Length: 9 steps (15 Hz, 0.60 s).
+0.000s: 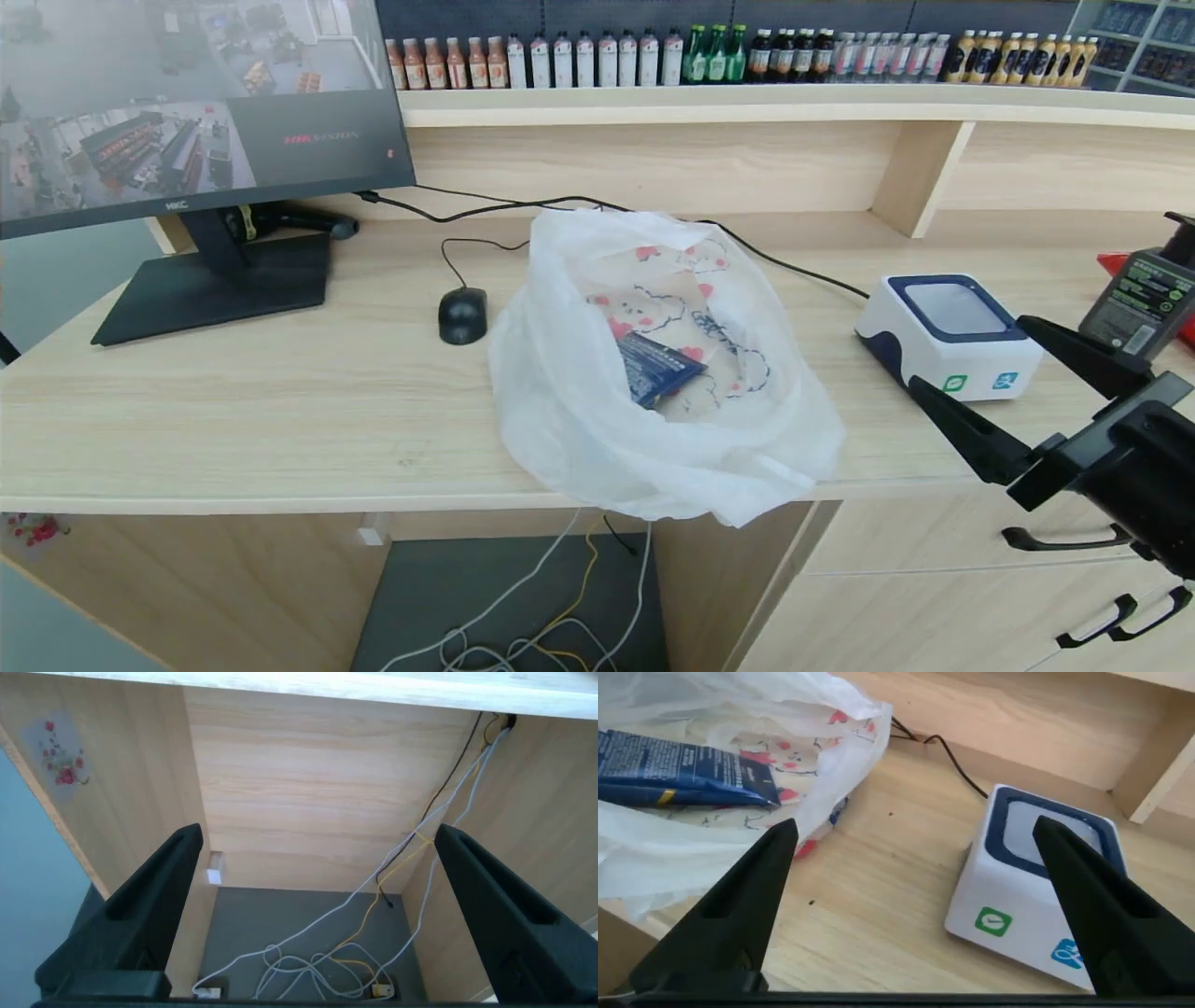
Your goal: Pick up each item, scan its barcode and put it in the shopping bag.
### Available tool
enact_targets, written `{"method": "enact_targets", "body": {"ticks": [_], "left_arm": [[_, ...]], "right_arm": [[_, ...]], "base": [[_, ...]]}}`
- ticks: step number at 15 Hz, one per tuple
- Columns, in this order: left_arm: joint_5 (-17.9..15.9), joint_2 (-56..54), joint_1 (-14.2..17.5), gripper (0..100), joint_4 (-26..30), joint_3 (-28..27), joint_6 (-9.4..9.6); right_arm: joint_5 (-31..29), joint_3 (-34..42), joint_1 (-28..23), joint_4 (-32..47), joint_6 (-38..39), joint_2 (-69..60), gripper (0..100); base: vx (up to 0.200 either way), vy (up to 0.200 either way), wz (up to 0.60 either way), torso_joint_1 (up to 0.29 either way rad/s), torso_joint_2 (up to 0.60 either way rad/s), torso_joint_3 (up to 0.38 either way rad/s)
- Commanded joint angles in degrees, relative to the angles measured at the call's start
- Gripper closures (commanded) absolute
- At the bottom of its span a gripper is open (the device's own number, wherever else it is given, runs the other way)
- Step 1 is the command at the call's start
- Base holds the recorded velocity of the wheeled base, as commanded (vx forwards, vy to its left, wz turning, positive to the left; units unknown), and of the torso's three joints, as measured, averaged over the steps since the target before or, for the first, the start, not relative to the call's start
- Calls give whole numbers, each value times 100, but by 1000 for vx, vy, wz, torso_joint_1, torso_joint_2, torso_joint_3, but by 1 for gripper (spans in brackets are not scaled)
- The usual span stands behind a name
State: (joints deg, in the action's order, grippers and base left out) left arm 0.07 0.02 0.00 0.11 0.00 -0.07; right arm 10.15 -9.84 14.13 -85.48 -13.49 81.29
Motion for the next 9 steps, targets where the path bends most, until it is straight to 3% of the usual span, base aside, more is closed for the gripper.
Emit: {"method": "enact_targets", "body": {"ticks": [1,4,9], "left_arm": [[1,-2,0,0,-2,0,-10],[10,-2,0,0,-2,0,-19],[1,-2,0,0,-2,0,-19]], "right_arm": [[4,-45,2,-4,58,-34,0],[-40,-1,327,-48,295,-43,0],[-409,-45,327,-83,312,-16,0]], "base": [[0,-200,0,2,2,2],[0,-200,0,5,1,2],[0,-200,0,2,4,3]]}}
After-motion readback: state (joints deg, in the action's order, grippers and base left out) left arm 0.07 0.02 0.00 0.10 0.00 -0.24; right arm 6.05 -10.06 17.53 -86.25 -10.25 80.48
